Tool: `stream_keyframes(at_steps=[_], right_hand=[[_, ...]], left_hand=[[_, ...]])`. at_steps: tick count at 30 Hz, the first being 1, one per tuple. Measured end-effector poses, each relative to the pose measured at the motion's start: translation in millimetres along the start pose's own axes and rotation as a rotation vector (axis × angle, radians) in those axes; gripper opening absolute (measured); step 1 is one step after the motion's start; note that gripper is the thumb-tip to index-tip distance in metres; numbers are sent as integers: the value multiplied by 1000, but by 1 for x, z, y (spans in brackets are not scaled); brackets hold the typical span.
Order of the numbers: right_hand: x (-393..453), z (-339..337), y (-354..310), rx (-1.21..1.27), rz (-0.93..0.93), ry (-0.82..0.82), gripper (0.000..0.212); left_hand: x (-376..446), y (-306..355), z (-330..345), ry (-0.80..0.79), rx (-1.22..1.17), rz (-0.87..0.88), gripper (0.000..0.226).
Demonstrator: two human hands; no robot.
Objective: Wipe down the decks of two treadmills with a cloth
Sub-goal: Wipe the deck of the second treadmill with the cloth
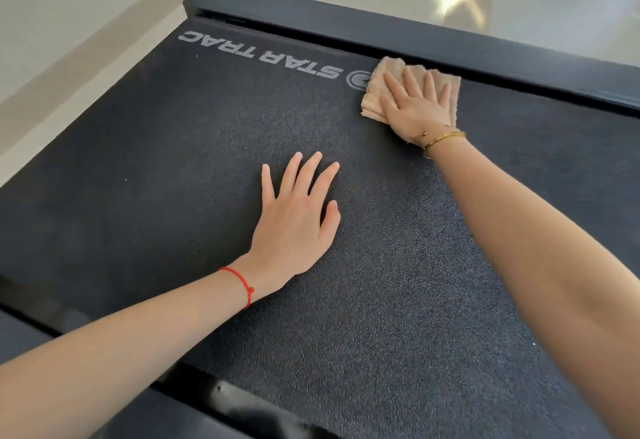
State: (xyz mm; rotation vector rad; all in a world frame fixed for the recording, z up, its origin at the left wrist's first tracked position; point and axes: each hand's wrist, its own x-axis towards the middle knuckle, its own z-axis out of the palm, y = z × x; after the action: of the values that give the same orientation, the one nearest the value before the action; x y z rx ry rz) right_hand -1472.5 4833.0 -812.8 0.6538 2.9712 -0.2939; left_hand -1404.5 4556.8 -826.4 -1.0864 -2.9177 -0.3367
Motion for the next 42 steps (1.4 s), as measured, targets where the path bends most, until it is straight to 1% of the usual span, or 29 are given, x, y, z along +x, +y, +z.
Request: stream_keyframes(at_steps=[4, 7, 10, 16, 20, 23, 26, 29, 31, 33, 34, 36, 38, 40, 42], right_hand=[[-17, 5, -13, -16, -110, -17, 54], [-48, 14, -29, -28, -200, 3, 54], [-84, 24, -45, -29, -270, 32, 54], [-138, 36, -74, -29, -329, 25, 54], [-177, 43, -98, -21, -394, 28, 55], [-206, 48, -115, -17, -433, 37, 56], [-232, 54, -127, -9, -476, 41, 55], [-246, 55, -129, 38, -513, 30, 57], [-250, 51, -126, 160, -534, 31, 60], [-251, 43, -121, 306, -524, 73, 65], [-251, 40, -118, 338, -487, 103, 68], [-251, 36, -112, 328, -368, 127, 77], [-251, 36, -109, 303, -281, 90, 86], [-251, 37, -108, 266, -242, 70, 91], [-252, 38, -109, 218, -239, 115, 89]], left_hand=[[-1, 1, -2, 0, -9, -1, 59], [-2, -1, -5, 0, -28, -7, 57], [-11, -11, -10, 21, -67, -51, 55], [-50, -56, -23, 4, -45, -150, 56], [-79, -80, -33, 23, -7, -200, 56], [-100, -92, -40, 44, 18, -215, 55], [-118, -100, -40, 33, 36, -217, 55], [-129, -101, -38, 21, 7, -228, 56], [-131, -100, -36, 18, 0, -233, 56], [-132, -99, -34, 12, 11, -240, 57], [-132, -99, -34, 9, 21, -242, 57], [-132, -98, -34, 4, 33, -240, 58], [-132, -97, -34, 2, 31, -240, 57], [-132, -96, -34, 1, 34, -243, 57], [-131, -96, -34, -5, 42, -247, 57]])
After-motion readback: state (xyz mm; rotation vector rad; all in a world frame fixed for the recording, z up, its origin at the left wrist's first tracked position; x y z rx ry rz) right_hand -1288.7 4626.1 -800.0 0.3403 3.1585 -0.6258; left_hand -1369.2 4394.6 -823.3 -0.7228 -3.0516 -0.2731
